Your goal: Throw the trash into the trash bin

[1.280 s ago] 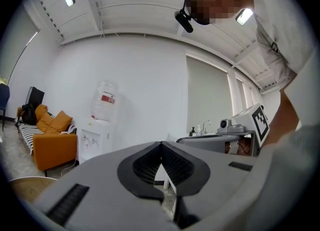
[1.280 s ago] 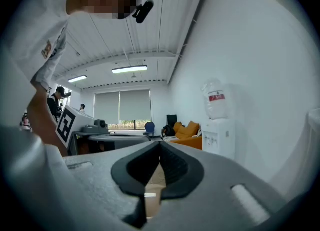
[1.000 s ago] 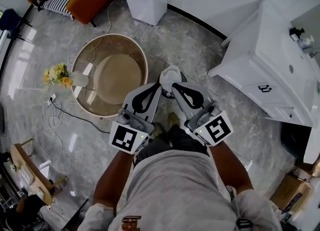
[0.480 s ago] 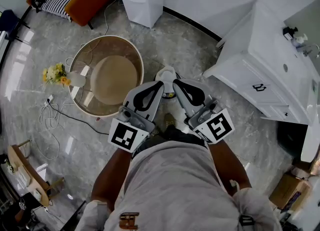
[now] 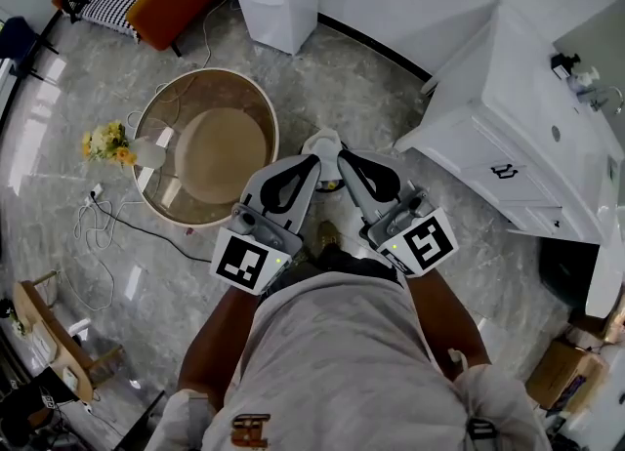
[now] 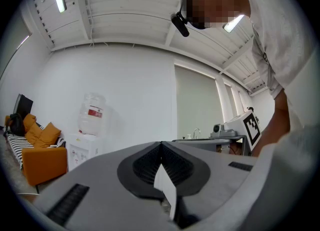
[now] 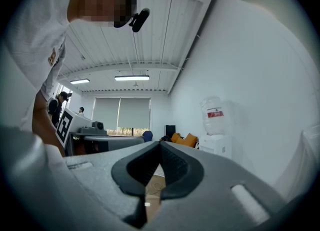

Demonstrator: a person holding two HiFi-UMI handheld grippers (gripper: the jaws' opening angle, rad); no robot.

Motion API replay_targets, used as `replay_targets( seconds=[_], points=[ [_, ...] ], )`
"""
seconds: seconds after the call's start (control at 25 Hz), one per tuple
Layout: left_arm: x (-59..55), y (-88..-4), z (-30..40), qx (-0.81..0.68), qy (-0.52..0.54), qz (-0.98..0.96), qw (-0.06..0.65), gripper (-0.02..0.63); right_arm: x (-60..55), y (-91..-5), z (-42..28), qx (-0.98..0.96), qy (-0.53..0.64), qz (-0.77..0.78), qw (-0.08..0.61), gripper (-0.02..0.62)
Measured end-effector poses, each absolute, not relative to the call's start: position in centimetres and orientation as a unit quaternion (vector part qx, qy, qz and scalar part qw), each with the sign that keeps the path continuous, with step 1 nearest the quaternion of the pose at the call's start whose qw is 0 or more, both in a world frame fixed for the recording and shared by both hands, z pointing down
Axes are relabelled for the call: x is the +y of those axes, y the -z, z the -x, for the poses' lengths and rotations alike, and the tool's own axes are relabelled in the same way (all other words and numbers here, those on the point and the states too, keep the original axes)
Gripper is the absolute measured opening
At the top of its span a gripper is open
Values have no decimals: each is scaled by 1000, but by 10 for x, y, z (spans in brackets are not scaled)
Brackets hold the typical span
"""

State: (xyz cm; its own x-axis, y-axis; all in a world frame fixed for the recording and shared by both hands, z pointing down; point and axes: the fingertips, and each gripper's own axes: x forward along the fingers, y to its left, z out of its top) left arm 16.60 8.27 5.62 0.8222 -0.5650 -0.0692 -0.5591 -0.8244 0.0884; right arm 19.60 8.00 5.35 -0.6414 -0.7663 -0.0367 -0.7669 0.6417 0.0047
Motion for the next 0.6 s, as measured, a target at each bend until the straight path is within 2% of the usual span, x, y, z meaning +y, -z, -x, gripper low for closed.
replay_targets(
  seconds=[0.6],
  points=[
    [80, -44, -159, -300, 71, -951, 28, 0, 82, -54, -191, 906, -10, 423, 16, 0]
  ],
)
